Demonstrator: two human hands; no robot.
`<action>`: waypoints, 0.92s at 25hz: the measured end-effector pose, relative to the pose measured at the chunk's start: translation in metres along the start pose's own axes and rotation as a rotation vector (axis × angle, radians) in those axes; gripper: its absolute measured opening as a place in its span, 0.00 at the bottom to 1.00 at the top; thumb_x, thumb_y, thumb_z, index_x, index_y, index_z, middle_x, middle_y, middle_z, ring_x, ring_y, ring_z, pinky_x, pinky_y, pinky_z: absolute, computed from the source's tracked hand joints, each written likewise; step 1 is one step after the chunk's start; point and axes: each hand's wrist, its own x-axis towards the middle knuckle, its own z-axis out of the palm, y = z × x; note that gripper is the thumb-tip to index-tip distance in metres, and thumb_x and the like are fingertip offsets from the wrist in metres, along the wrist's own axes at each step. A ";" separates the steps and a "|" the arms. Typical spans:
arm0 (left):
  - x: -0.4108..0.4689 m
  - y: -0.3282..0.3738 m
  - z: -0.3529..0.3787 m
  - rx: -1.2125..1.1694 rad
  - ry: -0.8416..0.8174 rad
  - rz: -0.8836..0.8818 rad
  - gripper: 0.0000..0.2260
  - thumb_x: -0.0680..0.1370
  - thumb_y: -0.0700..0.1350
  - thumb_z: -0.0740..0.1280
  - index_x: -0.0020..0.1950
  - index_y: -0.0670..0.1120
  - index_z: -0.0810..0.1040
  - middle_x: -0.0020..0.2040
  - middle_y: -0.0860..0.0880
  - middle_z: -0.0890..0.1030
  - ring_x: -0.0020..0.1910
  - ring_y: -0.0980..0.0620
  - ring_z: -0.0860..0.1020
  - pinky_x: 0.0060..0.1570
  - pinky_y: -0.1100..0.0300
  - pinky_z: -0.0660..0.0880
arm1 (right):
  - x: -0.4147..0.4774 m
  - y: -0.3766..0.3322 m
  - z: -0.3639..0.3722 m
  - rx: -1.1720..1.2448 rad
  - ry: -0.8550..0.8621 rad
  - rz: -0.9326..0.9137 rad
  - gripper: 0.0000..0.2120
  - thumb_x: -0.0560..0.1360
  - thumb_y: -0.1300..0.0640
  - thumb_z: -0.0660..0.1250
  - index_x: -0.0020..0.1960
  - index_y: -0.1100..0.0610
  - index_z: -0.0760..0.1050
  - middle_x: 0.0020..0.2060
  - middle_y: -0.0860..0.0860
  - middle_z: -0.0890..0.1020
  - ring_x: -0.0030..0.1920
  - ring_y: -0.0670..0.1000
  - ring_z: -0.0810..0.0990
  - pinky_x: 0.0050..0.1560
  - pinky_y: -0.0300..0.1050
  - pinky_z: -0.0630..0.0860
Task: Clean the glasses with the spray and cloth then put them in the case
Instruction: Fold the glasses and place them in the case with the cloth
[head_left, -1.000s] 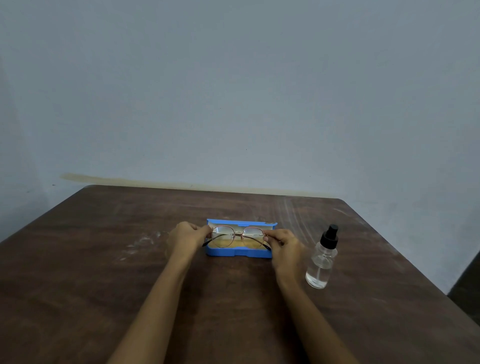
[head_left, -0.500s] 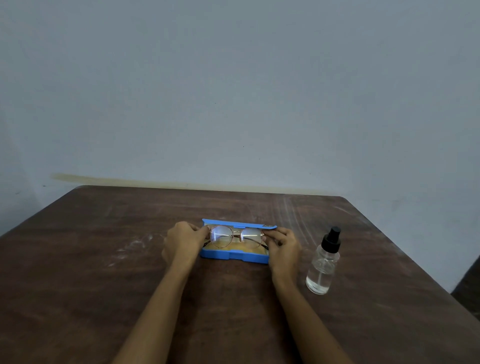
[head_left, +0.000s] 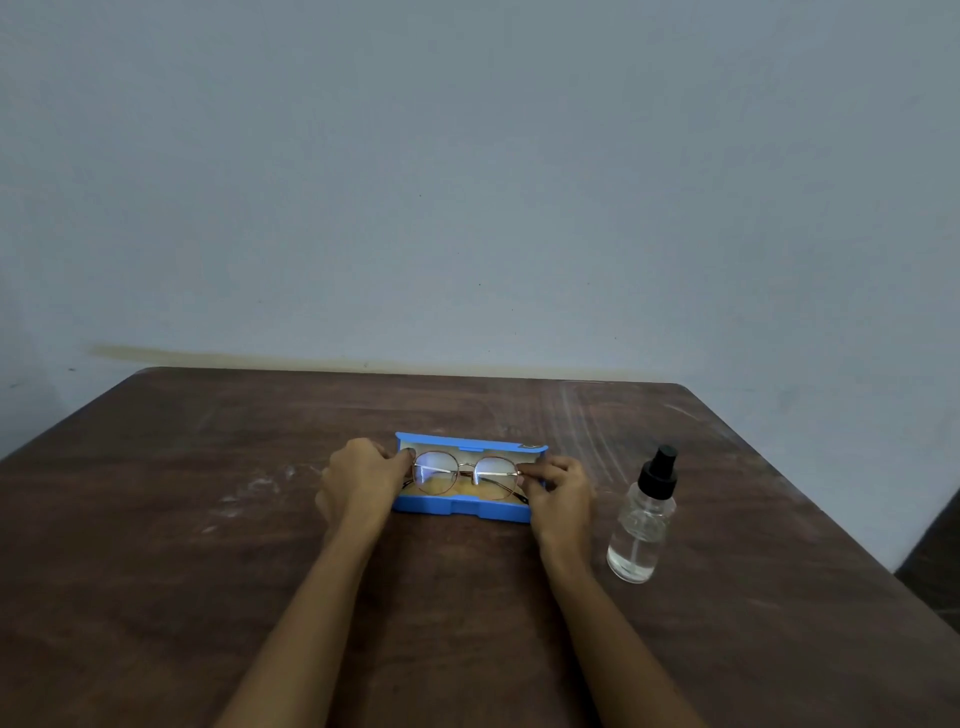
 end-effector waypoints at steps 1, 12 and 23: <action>0.000 -0.001 0.000 0.012 0.008 0.012 0.13 0.74 0.53 0.66 0.34 0.46 0.77 0.28 0.51 0.70 0.28 0.54 0.66 0.26 0.61 0.58 | 0.000 0.000 0.000 -0.014 -0.011 -0.002 0.08 0.71 0.66 0.69 0.49 0.63 0.81 0.54 0.54 0.77 0.50 0.45 0.71 0.44 0.25 0.67; -0.003 0.000 0.005 0.158 0.053 0.106 0.12 0.75 0.52 0.65 0.45 0.44 0.80 0.43 0.45 0.79 0.42 0.46 0.75 0.36 0.56 0.66 | 0.000 0.002 -0.001 -0.104 -0.085 -0.007 0.10 0.74 0.63 0.66 0.54 0.63 0.79 0.58 0.56 0.73 0.59 0.51 0.71 0.48 0.24 0.60; -0.009 -0.004 0.004 0.159 0.072 0.135 0.12 0.76 0.52 0.63 0.48 0.45 0.81 0.42 0.45 0.78 0.43 0.46 0.75 0.37 0.57 0.66 | -0.001 0.000 -0.004 0.009 -0.110 0.031 0.11 0.74 0.65 0.65 0.56 0.61 0.78 0.58 0.55 0.75 0.54 0.48 0.73 0.45 0.21 0.64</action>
